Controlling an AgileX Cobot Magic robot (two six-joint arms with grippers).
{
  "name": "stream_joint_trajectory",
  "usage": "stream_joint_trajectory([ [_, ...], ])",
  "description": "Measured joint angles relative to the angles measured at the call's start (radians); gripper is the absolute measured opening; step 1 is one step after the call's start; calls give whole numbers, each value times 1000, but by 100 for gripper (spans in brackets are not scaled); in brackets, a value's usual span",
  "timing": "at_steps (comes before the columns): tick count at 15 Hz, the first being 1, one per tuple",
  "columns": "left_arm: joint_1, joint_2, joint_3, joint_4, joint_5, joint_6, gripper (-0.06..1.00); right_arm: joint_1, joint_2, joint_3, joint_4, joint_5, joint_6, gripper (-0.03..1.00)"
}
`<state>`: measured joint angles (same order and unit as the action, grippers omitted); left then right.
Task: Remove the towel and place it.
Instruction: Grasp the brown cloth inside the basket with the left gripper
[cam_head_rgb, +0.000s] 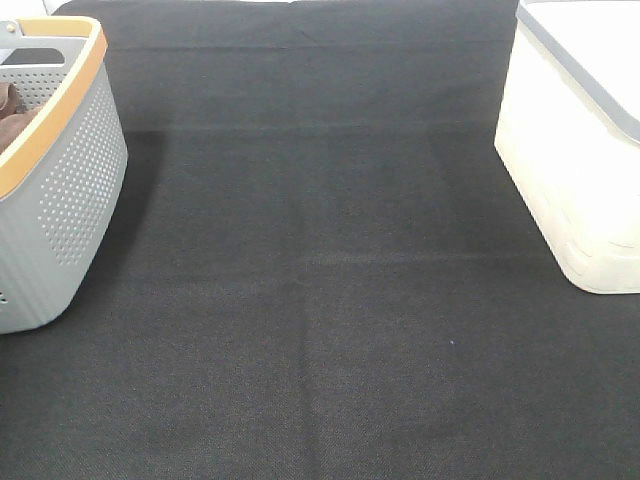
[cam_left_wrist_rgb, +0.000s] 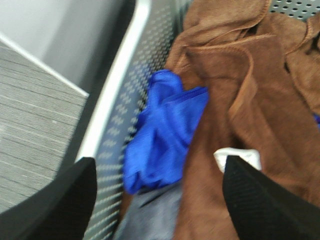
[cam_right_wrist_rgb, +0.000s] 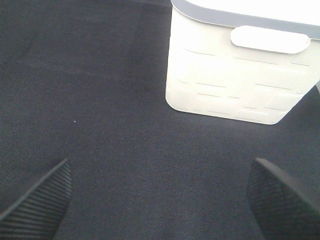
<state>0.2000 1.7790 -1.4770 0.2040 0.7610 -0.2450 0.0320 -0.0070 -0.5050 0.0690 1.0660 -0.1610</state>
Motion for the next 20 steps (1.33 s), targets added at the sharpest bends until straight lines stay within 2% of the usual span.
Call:
stream_joint_trajectory([
  [4,0,121,-144,-220,27,88,68,0,0,0,0,0,0,89],
  [5,0,137,-156,-251,27,100,68,0,0,0,0,0,0,89],
  [11,0,204,-164,-282,37,111,67,0,0,0,0,0,0,89],
  [17,0,208,-164,-283,2,111,37,0,0,0,0,0,0,89],
  [18,0,209,-164,-283,2,112,28,0,0,0,0,0,0,89],
  [20,0,209,-164,-283,2,142,2,0,0,0,0,0,0,89],
])
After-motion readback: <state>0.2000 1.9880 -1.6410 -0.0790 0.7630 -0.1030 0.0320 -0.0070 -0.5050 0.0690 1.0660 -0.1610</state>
